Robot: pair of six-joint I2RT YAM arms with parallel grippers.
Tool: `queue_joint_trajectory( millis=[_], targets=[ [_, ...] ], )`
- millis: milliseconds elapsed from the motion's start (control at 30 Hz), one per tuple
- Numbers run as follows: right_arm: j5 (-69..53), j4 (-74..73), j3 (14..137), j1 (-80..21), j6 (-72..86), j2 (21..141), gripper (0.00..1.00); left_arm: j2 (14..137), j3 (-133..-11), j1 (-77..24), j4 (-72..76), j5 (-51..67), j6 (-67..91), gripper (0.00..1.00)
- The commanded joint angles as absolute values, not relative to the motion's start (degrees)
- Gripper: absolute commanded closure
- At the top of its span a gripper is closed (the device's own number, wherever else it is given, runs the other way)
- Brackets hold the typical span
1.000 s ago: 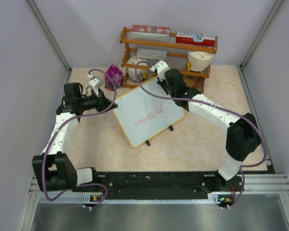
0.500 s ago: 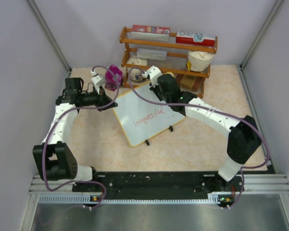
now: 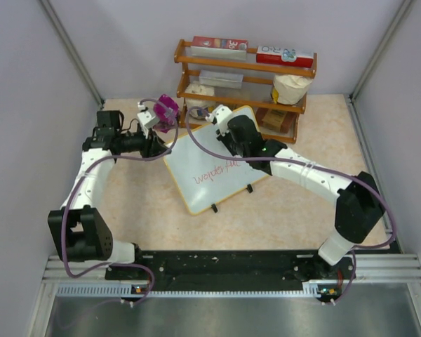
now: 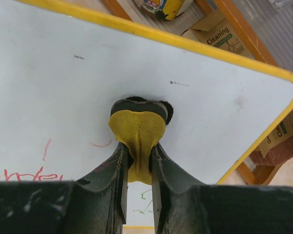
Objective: Erase the whiteboard
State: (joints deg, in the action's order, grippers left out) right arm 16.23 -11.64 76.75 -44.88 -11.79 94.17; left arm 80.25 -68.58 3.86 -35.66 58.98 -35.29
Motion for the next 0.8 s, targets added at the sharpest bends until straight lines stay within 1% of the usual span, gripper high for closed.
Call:
queue_joint_trajectory(
  millis=[0, 33, 100, 133, 333, 433, 500, 567, 633, 667, 700, 767],
  targets=[
    [16.8, -10.5, 75.5, -45.4, -11.6, 89.5, 1.0, 81.3, -72.6, 3.7, -31.4, 58.5, -39.8, 0.59],
    [16.9, -10.6, 75.1, -45.4, -11.7, 89.2, 1.0, 81.6, -72.9, 3.8, -31.2, 58.5, -39.6, 0.55],
    [17.2, -10.5, 74.5, -45.4, -12.0, 88.7, 1.0, 82.5, -74.1, 3.8, -30.9, 58.6, -38.6, 0.51],
    [17.2, -10.3, 74.4, -45.4, -12.0, 88.5, 1.0, 82.9, -74.5, 3.7, -31.0, 58.8, -38.4, 0.48],
    [17.6, -10.2, 73.5, -45.2, -12.1, 87.6, 1.0, 86.2, -78.8, 3.8, -32.8, 60.2, -37.2, 0.41],
    [17.6, -10.2, 73.1, -45.0, -12.1, 87.0, 1.0, 89.1, -84.1, 3.8, -37.8, 61.3, -37.1, 0.37],
    [17.7, -10.3, 72.7, -45.0, -12.3, 86.7, 1.0, 92.3, -89.8, 3.7, -44.4, 62.4, -38.3, 0.32],
    [17.8, -10.2, 72.3, -45.0, -12.3, 86.2, 1.0, 95.3, -95.2, 3.8, -49.0, 62.8, -40.3, 0.27],
    [17.8, -10.1, 71.8, -45.0, -12.4, 85.9, 1.0, 97.1, -98.0, 3.7, -55.4, 62.5, -42.6, 0.14],
    [17.9, -10.1, 71.6, -44.9, -12.4, 85.6, 1.0, 98.6, -100.0, 3.7, -56.9, 62.2, -43.3, 0.13],
    [17.9, -10.0, 71.4, -44.8, -12.5, 85.4, 1.0, 99.3, -101.0, 3.7, -60.6, 62.0, -44.3, 0.08],
    [17.9, -10.1, 71.1, -44.8, -12.5, 85.2, 1.0, 100.7, -102.4, 3.7, -62.6, 61.7, -45.7, 0.05]
  ],
)
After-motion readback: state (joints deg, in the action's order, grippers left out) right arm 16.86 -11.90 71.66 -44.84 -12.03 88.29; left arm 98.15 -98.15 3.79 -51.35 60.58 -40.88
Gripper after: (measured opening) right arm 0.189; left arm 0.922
